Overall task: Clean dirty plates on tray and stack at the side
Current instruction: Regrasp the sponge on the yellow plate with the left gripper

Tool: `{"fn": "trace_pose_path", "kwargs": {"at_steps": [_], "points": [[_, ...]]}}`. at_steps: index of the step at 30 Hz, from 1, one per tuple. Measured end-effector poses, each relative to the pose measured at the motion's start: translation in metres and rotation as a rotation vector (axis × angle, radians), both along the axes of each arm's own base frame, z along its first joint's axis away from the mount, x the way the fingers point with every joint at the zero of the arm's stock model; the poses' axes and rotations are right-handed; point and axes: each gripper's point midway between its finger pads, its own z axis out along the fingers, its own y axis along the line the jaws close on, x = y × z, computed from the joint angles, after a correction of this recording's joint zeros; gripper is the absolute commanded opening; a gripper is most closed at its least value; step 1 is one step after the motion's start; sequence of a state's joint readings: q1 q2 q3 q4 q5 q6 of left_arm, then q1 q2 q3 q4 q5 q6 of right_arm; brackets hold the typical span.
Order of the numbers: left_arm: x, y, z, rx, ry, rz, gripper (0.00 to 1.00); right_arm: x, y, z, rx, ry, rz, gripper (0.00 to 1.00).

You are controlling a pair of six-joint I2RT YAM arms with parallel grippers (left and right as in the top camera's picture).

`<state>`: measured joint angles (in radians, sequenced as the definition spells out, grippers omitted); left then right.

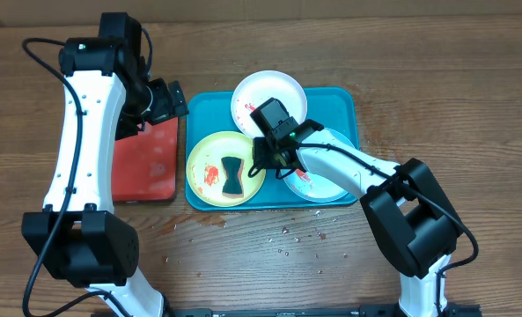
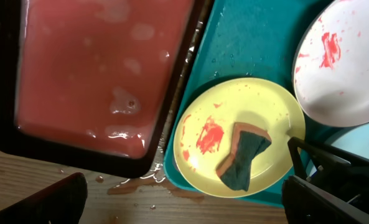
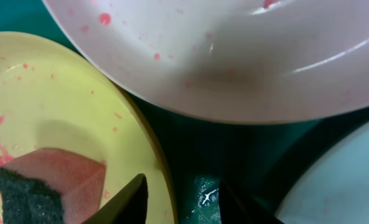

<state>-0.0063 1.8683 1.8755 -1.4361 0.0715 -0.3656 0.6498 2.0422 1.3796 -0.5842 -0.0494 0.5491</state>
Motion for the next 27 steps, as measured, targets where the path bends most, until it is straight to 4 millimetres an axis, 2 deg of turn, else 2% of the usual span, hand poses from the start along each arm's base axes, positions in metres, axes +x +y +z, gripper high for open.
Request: {"fn": "trace_pose_path", "kwargs": {"at_steps": [1, 3, 7, 14, 16, 18, 27], "points": [[-0.001, -0.002, -0.002, -0.003, 0.004, -0.007, 0.97, -0.001, -0.001, -0.001, -0.003, 0.004, 0.0, 0.25], [-0.001, -0.009, -0.007, -0.018, 0.009, -0.032, 0.93, -0.001, 0.0, 0.0, -0.003, 0.002, 0.004, 0.2], [-0.002, -0.03, -0.021, -0.076, 0.018, -0.097, 0.78, -0.001, -0.001, 0.0, -0.002, 0.003, -0.001, 0.19], [-0.017, -0.059, -0.067, -0.191, 0.078, -0.169, 0.7, -0.001, 0.0, 0.0, 0.0, 0.005, 0.0, 0.18], [-0.022, -0.069, -0.08, -0.24, 0.082, -0.205, 0.61, -0.001, 0.0, 0.0, 0.001, 0.004, 0.0, 0.18], [-0.024, -0.08, -0.09, -0.284, 0.075, -0.236, 0.56, 0.0, 0.001, 0.0, 0.004, 0.0, 0.001, 0.18], [-0.033, -0.128, -0.122, -0.376, 0.028, -0.357, 0.51, 0.001, 0.001, 0.001, 0.007, -0.004, 0.001, 0.18]]}}
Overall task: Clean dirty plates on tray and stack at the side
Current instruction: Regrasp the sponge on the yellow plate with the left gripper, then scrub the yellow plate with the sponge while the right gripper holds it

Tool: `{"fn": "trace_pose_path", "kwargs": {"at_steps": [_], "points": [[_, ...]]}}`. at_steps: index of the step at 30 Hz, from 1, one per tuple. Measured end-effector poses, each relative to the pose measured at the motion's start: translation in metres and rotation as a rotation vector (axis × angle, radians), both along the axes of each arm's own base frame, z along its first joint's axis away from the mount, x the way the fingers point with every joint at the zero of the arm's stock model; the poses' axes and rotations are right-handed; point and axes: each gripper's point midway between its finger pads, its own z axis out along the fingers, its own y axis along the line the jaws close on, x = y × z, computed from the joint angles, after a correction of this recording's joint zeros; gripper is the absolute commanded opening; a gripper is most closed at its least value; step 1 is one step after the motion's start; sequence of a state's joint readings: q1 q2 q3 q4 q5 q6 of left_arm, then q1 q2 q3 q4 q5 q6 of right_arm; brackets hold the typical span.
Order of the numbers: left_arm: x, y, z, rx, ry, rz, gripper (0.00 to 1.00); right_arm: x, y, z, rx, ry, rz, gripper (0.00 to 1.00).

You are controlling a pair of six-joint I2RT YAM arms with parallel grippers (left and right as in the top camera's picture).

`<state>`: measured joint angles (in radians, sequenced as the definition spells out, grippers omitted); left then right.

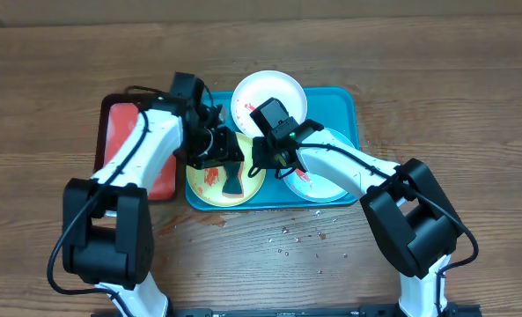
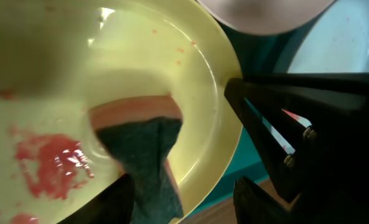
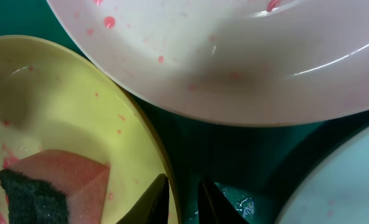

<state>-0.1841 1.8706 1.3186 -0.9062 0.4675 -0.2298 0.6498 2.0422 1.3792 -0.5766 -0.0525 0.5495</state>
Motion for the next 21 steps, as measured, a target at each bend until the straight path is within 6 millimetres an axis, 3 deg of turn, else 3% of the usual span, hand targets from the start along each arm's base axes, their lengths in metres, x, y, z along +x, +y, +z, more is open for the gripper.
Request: {"fn": "trace_pose_path", "kwargs": {"at_steps": [12, 21], "points": [[-0.007, 0.009, -0.019, 0.116, 0.023, 0.044, 0.56, 0.001, 0.0, 0.0, 0.002, -0.003, 0.0, 0.18], [-0.015, 0.012, -0.034, 0.131, 0.037, 0.058, 0.5, 0.001, 0.001, 0.001, 0.004, -0.006, 0.0, 0.18]]}}
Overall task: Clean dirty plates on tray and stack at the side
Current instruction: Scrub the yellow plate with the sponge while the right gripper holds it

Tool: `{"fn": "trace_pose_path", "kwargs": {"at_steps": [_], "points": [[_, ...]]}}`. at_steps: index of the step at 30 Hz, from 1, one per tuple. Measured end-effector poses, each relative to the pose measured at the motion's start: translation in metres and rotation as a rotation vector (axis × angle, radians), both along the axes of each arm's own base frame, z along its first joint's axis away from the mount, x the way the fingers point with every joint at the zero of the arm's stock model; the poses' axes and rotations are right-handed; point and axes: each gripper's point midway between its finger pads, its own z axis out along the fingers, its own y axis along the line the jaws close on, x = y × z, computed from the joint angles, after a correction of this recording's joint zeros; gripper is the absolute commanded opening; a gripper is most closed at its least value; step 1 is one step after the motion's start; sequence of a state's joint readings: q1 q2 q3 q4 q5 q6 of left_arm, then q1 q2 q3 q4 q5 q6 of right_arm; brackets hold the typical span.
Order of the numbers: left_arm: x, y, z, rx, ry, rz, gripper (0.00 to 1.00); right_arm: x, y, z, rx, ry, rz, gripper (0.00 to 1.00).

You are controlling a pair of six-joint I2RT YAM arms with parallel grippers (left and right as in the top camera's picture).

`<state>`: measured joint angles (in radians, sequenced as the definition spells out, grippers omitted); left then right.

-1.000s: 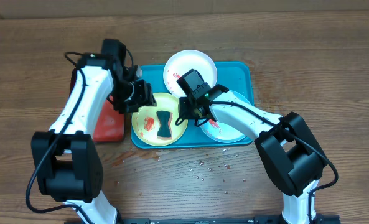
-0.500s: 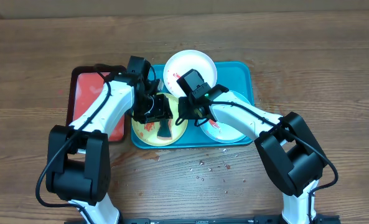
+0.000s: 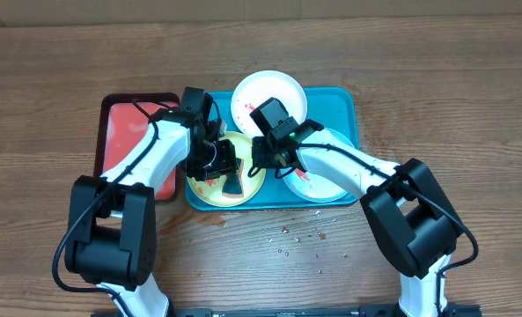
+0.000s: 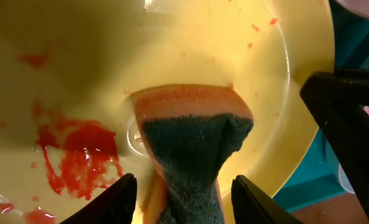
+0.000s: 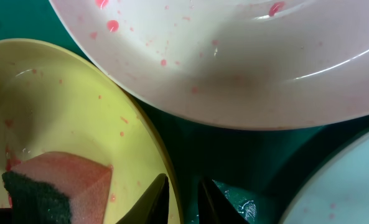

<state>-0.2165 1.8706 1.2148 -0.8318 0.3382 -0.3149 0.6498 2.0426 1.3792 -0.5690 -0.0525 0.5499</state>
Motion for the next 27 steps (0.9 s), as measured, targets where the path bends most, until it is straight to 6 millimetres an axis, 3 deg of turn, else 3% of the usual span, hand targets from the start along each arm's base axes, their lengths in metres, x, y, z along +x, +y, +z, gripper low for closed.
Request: {"fn": "trace_pose_path", "kwargs": {"at_steps": [3, 11, 13, 20, 22, 23, 25, 26, 27], "points": [[0.003, 0.001, -0.001, 0.005, -0.014, 0.001, 0.49, 0.0, 0.0, 0.0, 0.001, -0.001, 0.0, 0.18], [0.008, 0.002, -0.002, 0.014, -0.037, -0.004, 0.31, 0.0, 0.0, 0.0, 0.001, -0.001, 0.0, 0.18], [0.007, 0.002, -0.004, 0.015, -0.032, -0.007, 0.31, 0.0, 0.0, 0.0, 0.001, -0.001, 0.0, 0.18], [0.0, 0.003, -0.018, 0.022, 0.022, -0.01, 0.46, 0.002, 0.002, 0.001, 0.007, -0.01, 0.0, 0.18], [-0.001, 0.001, -0.019, 0.012, 0.033, -0.015, 0.47, 0.004, 0.003, 0.002, 0.013, -0.018, 0.001, 0.18], [-0.001, 0.001, -0.019, 0.01, 0.033, -0.019, 0.42, 0.005, 0.004, 0.003, 0.016, -0.021, 0.0, 0.18], [-0.001, 0.001, -0.02, 0.011, 0.034, -0.028, 0.2, 0.005, 0.004, 0.003, 0.017, -0.022, 0.0, 0.18], [-0.002, 0.001, -0.02, 0.011, 0.037, -0.029, 0.04, 0.005, 0.004, 0.003, 0.016, -0.022, 0.0, 0.18], [-0.003, 0.001, -0.021, 0.013, 0.041, -0.033, 0.04, 0.005, 0.004, 0.003, 0.016, -0.022, 0.0, 0.18]]}}
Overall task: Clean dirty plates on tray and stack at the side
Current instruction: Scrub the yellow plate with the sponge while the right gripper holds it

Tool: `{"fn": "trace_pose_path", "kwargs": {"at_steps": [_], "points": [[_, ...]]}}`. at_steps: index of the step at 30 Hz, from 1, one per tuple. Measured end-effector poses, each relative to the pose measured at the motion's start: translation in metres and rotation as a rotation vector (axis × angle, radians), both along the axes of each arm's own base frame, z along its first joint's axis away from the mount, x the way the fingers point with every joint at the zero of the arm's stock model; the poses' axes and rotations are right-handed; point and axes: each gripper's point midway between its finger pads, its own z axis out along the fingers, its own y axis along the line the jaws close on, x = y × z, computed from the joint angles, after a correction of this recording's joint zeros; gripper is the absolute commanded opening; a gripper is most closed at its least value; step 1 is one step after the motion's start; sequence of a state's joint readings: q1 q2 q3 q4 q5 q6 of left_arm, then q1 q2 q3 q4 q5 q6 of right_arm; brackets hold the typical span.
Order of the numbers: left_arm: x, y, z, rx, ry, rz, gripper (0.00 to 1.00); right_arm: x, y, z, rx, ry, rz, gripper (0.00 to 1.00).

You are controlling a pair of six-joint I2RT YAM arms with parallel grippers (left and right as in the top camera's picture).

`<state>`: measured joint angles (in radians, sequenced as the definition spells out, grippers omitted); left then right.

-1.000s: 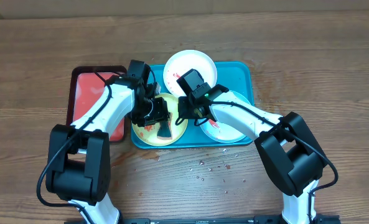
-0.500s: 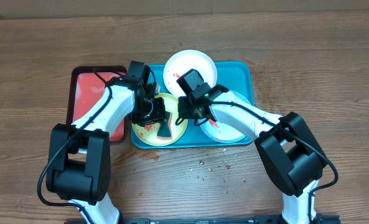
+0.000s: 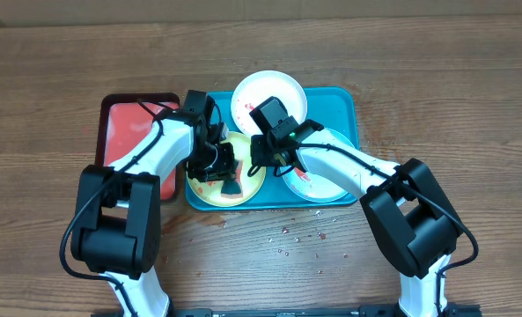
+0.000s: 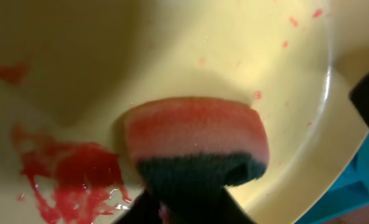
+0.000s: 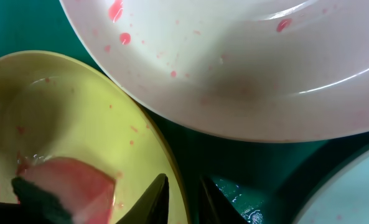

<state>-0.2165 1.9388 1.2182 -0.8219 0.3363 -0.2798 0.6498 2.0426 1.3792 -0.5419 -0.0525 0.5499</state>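
Observation:
A yellow plate (image 3: 250,183) with a red smear (image 4: 60,168) lies at the left of the teal tray (image 3: 340,106). On it sits a sponge (image 4: 195,140), pink-orange with a dark green scrub side. My left gripper (image 4: 187,211) is shut on the sponge's green end, low over the plate. My right gripper (image 5: 183,199) is shut on the yellow plate's right rim, one finger inside and one outside. A white plate (image 5: 246,62) with red specks lies behind. A light blue plate (image 3: 327,180) with red marks lies to the right.
A dark tray of red liquid (image 3: 124,141) stands left of the teal tray. Wet drops and crumbs (image 3: 287,233) dot the wooden table in front of the tray. Both arms meet over the tray's left half.
My left gripper stood open with a finger on each side of the sponge; now it is shut on the sponge and closer to it. The right gripper still pinches the yellow rim.
First my left gripper was open over the red-liquid tray, and the right one open astride the yellow plate's rim. Then the left hovered at the sponge while the right had shut on the rim. The left then straddled the sponge, and now grips it.

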Motion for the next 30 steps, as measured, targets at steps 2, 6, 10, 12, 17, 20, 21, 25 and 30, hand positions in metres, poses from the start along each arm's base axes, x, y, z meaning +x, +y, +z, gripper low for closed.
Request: {"fn": "trace_pose_path", "kwargs": {"at_steps": [2, 6, 10, 12, 17, 20, 21, 25, 30], "points": [[-0.001, 0.0, -0.002, 0.002, 0.009, -0.003, 0.04, 0.0, 0.0, 0.0, 0.0, -0.001, 0.001, 0.18], [-0.005, 0.007, -0.001, 0.026, 0.039, 0.008, 0.04, 0.0, 0.0, 0.0, 0.001, -0.001, 0.001, 0.18], [-0.006, 0.036, -0.001, 0.14, 0.076, 0.049, 0.04, 0.0, 0.0, 0.0, 0.0, 0.0, 0.001, 0.18], [-0.003, 0.054, 0.0, 0.21, 0.077, 0.089, 0.04, 0.0, 0.0, 0.0, 0.0, 0.0, 0.001, 0.18], [0.014, 0.099, 0.005, 0.348, 0.043, 0.221, 0.04, -0.001, 0.003, 0.001, 0.013, 0.003, 0.009, 0.18], [0.025, 0.106, 0.012, 0.361, 0.023, 0.253, 0.04, -0.004, 0.007, 0.001, 0.018, 0.008, 0.019, 0.18], [0.029, 0.105, 0.014, 0.357, 0.015, 0.253, 0.04, -0.004, 0.007, 0.001, 0.018, 0.008, 0.019, 0.18], [0.046, 0.09, 0.023, 0.266, -0.031, 0.23, 0.04, -0.004, 0.006, 0.0, 0.015, 0.009, 0.018, 0.18], [0.057, 0.06, 0.03, 0.103, -0.067, 0.189, 0.04, -0.004, 0.006, 0.0, 0.014, 0.009, 0.018, 0.16]]}}
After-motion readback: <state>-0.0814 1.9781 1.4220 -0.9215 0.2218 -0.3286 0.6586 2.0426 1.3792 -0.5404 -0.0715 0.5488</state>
